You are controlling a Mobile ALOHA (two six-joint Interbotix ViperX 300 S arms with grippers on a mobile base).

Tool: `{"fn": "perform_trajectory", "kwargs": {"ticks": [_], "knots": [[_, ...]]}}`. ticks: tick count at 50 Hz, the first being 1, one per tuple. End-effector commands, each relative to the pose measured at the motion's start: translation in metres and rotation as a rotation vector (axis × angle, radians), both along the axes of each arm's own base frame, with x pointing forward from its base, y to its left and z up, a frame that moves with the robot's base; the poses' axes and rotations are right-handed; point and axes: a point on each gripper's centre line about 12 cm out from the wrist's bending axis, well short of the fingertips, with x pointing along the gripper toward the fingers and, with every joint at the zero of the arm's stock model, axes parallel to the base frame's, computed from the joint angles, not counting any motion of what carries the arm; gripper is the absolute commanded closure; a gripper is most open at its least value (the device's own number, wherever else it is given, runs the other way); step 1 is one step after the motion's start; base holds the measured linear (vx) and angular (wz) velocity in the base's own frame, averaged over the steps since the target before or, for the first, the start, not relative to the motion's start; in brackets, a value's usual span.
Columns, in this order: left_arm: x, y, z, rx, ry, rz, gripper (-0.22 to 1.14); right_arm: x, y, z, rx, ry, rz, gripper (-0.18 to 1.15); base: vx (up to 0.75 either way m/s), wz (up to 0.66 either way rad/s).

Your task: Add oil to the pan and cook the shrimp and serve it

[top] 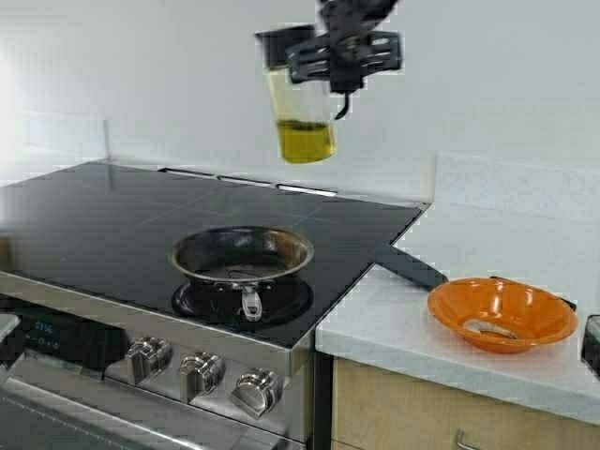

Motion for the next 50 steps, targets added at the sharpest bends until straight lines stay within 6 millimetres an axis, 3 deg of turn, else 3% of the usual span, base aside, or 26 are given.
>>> {"fn": "perform_trajectory", "kwargs": {"ticks": [1, 9, 15, 22, 29, 40, 50], "knots": [[0.001, 0.000, 0.003, 0.000, -0.006, -0.001, 0.89, -0.011, -0.010, 0.064, 0.130, -0.093, 0.046, 0.90, 0.00, 0.00], [0.001, 0.000, 0.003, 0.001, -0.006, -0.002, 0.89, -0.024, -0.035, 0.085, 0.204, -0.088, 0.064, 0.90, 0.00, 0.00], [0.001, 0.000, 0.003, 0.001, -0.006, -0.002, 0.89, -0.036, -0.067, 0.105, 0.226, -0.101, 0.049, 0.90, 0.00, 0.00], [0.001, 0.000, 0.001, 0.002, -0.002, -0.002, 0.89, -0.052, -0.112, 0.127, 0.239, -0.131, -0.006, 0.90, 0.00, 0.00], [0.001, 0.000, 0.001, 0.002, -0.002, -0.002, 0.89, -0.064, -0.170, 0.142, 0.228, -0.166, -0.102, 0.90, 0.00, 0.00], [0.000, 0.000, -0.002, 0.002, 0.005, -0.002, 0.89, -0.074, -0.273, 0.145, 0.163, -0.196, -0.312, 0.90, 0.00, 0.00], [0.000, 0.000, -0.003, 0.000, 0.008, -0.001, 0.89, -0.067, -0.349, 0.120, 0.114, -0.169, -0.490, 0.90, 0.00, 0.00]]}}
